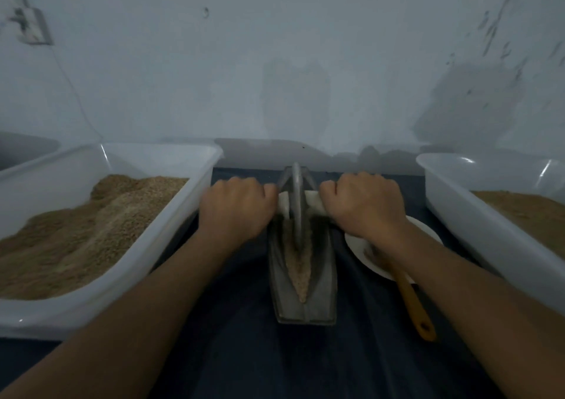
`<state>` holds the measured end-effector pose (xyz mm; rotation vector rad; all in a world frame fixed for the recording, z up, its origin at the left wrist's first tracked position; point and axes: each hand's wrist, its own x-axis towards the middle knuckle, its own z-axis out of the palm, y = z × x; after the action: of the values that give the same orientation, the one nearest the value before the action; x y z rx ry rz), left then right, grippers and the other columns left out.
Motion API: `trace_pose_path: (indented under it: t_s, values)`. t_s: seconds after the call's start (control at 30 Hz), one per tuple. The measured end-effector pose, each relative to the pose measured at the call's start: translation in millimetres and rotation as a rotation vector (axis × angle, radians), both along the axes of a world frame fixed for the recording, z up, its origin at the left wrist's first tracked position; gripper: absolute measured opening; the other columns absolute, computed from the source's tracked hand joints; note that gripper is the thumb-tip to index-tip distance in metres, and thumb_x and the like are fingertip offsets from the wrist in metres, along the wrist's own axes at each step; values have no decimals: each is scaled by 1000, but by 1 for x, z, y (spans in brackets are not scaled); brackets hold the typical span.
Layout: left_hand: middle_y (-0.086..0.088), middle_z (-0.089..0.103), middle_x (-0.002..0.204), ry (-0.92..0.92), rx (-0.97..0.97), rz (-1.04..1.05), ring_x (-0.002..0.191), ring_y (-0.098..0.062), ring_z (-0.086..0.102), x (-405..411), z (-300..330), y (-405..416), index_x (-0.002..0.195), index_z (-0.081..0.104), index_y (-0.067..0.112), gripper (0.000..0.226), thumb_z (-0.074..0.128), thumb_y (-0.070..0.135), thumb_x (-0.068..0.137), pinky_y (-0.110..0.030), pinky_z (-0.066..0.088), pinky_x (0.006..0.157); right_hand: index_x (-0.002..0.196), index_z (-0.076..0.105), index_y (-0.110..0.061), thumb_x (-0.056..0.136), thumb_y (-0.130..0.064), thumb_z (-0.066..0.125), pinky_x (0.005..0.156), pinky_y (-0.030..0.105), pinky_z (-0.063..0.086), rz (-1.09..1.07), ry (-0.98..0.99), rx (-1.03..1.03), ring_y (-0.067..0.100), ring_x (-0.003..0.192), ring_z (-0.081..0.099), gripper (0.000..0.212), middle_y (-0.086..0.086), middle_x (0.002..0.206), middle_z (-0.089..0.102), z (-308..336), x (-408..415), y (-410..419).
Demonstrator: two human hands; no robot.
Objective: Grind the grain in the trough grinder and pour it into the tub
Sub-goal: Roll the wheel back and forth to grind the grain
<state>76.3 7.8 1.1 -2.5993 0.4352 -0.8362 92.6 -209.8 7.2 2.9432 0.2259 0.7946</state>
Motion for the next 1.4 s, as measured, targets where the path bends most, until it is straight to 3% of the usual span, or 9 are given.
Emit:
trace_pose_path:
  t_s: [0.17,0.33,0.53,0.67,0.87,0.97,1.13,1.3,1.4]
  values:
    - [-10,68,126,339,-158,99,107,-34,66,74,29,-15,118,64,20,33,37,30,102,-48,48,91,100,63,-12,102,-24,38,67,33,41,59,434,81,21,78,52,28,12,98,63,21,65,-8]
    - [-13,72,108,500,-213,101,82,-30,64,85,33,-14,98,60,15,29,36,27,90,-44,44,79,86,53,-12,97,-9,45,52,25,40,114,610,188,28,69,58,13,20,91,64,27,85,-5]
    - [-6,59,79,27,-203,23,60,-20,40,23,-12,-2,87,50,17,11,47,20,97,-25,14,50,70,51,-17,88,-47,7,58,31,29,7,171,54,21,64,48,57,3,72,53,19,24,5]
    - [-3,51,58,-113,-200,-17,48,-19,32,-26,-21,1,75,51,17,17,52,19,92,-23,12,50,83,49,-17,74,-26,-38,61,35,36,83,-81,-39,22,67,44,88,1,73,42,0,-34,8]
    - [0,47,58,-138,-219,-56,46,-21,37,-37,-28,4,72,43,21,19,42,21,91,-24,17,50,56,38,-19,97,-31,8,50,31,20,40,-307,15,22,48,33,52,-2,53,36,-10,-43,6]
    - [-6,56,60,-179,-43,-2,48,-22,54,-13,-15,2,72,52,14,18,67,13,82,-24,23,51,63,41,-20,94,-45,10,57,35,31,-44,-144,4,19,57,39,50,-5,58,37,-9,-12,0]
    - [-17,66,122,287,-127,81,106,-38,65,53,24,-13,117,60,18,36,32,35,103,-47,49,85,93,55,-17,103,-29,33,71,34,38,47,332,52,22,80,50,27,6,91,55,15,51,-7]
    - [-4,55,44,745,-505,134,36,-17,46,98,43,-23,71,57,11,45,31,36,96,-24,37,47,89,53,-10,103,-13,35,29,15,25,64,715,375,11,25,40,22,4,46,54,35,64,-6]
    - [-9,60,50,744,-549,111,37,-17,48,96,38,-18,79,58,6,44,32,31,103,-23,41,48,80,53,-8,103,-24,36,33,12,28,28,747,446,11,27,43,33,2,40,55,38,59,0]
